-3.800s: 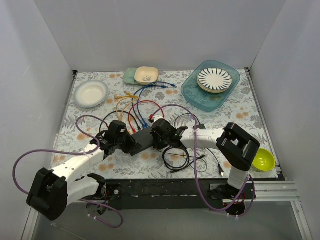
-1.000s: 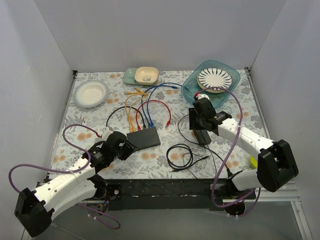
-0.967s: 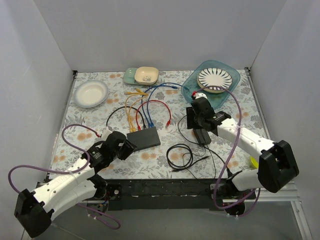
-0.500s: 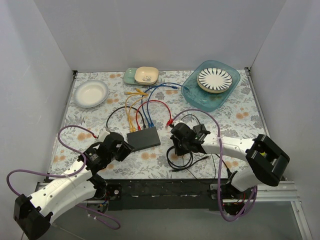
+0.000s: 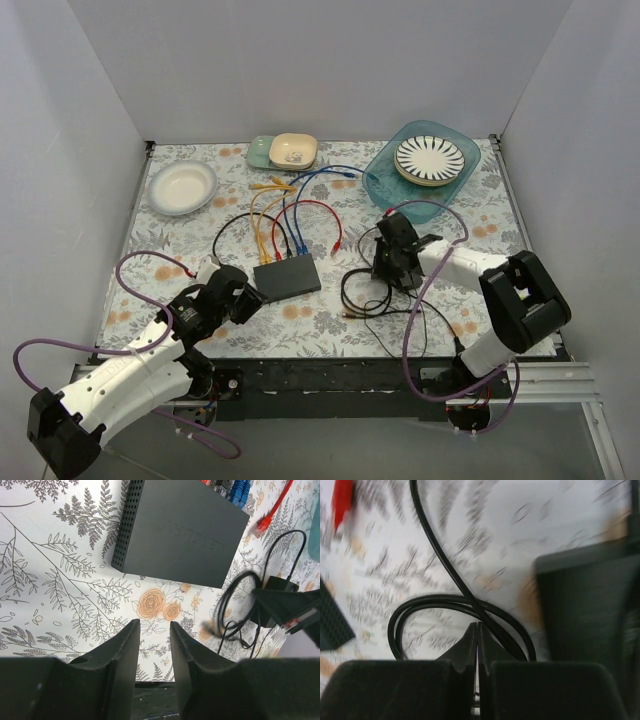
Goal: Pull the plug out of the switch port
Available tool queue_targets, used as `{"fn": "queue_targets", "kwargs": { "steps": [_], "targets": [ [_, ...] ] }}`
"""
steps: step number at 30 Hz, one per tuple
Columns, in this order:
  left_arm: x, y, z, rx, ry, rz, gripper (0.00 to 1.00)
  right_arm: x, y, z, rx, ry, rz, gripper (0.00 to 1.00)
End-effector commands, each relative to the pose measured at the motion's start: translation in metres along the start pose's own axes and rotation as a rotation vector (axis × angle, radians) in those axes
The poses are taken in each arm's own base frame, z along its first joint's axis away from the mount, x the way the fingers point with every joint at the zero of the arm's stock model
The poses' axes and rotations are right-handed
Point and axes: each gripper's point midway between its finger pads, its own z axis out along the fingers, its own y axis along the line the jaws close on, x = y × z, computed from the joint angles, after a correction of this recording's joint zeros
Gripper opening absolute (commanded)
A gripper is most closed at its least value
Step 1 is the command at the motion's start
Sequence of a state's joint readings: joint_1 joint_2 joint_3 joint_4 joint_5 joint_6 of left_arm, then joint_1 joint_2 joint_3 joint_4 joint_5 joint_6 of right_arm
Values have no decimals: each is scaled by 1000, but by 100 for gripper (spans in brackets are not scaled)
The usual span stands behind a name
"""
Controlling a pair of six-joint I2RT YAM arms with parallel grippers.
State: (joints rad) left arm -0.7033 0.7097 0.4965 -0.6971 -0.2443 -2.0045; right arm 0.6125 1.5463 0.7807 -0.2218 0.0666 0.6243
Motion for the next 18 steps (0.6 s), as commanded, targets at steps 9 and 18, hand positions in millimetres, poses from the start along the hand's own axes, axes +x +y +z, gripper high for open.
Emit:
{"fn": "queue_targets", "kwargs": {
  "steps": [9,18],
  "targets": [
    [-17,1,-13,-12,-78,-137,30,-11,-175,-17,455,52,373,1],
    [-38,2,-21,-25,-177,-156,31,-81,-79,-58,181,-174,128,1]
  ]
}}
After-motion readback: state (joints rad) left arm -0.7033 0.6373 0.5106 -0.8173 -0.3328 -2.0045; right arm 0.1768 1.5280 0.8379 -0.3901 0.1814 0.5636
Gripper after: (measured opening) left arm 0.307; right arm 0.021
